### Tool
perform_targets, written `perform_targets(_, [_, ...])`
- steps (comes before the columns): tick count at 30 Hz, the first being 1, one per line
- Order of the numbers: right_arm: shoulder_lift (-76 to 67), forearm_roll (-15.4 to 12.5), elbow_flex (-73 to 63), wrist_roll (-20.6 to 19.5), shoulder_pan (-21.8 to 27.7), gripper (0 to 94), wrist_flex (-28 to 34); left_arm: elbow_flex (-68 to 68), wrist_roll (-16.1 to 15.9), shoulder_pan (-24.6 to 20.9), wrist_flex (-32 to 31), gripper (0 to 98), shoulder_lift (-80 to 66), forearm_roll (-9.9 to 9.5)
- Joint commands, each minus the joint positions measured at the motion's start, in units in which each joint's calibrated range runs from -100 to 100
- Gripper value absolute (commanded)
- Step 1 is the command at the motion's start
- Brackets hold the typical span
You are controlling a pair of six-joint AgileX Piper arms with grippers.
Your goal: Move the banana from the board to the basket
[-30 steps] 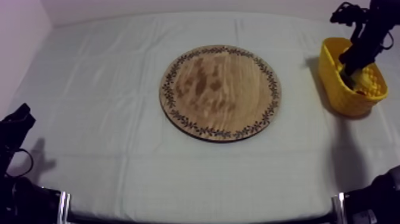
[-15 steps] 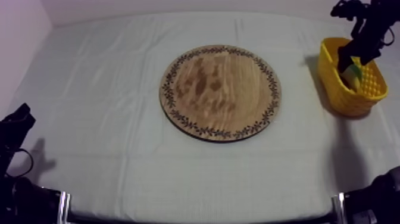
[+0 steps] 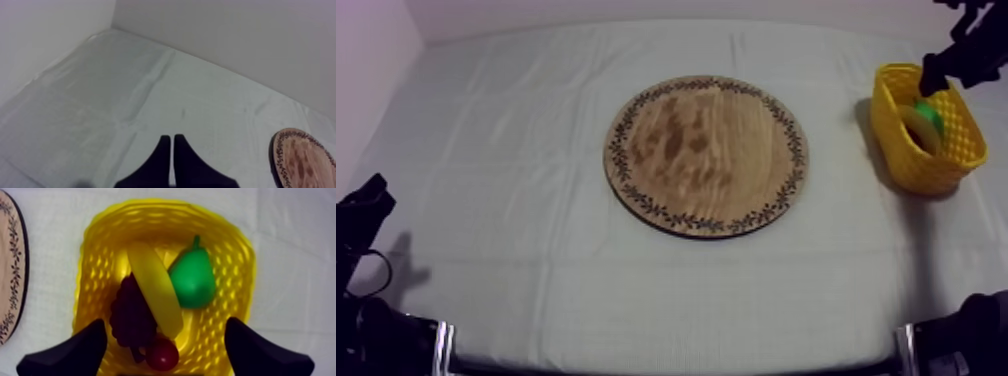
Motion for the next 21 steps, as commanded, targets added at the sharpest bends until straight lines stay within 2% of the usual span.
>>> perform_targets(1, [-5.2, -0.4, 2.1, -0.8, 0.0, 74.2, -2.1, 0.0, 0.0, 0.0, 0.0, 0.1, 0.0, -0.01])
perform_targets(4, [-10.2, -0.6, 5.3, -1.8, -0.3, 80.4, -4.6, 0.0, 0.0, 0.0, 0.0, 0.1, 0.0, -0.01])
perform_targets(6, [-13.4, -0.6, 7.8, -2.1, -0.9, 80.7, -6.5, 0.0, 0.0, 0.0, 0.0, 0.1, 0.0, -0.01])
perform_targets(11, [-20.6, -0.9, 13.9, -2.7, -1.8, 65.7, -10.8, 0.0, 0.0, 0.0, 0.0, 0.1, 0.0, -0.01])
perform_targets(13, [-22.9, -1.9, 15.5, -3.3, -1.5, 64.0, -11.8, 0.0, 0.0, 0.0, 0.0, 0.1, 0.0, -0.01])
perform_targets(16, [-26.3, -5.7, 17.3, -1.8, -0.1, 61.4, -12.8, 0.0, 0.0, 0.0, 0.0, 0.1, 0.0, -0.01])
perform_targets(19, [-30.0, -11.8, 19.1, 5.9, 1.8, 55.1, -13.4, 0.0, 0.0, 0.0, 0.0, 0.1, 0.0, -0.01])
perform_targets(21, [-32.4, -14.3, 20.7, 9.9, 2.2, 49.7, -14.5, 0.0, 0.0, 0.0, 0.0, 0.1, 0.0, -0.01])
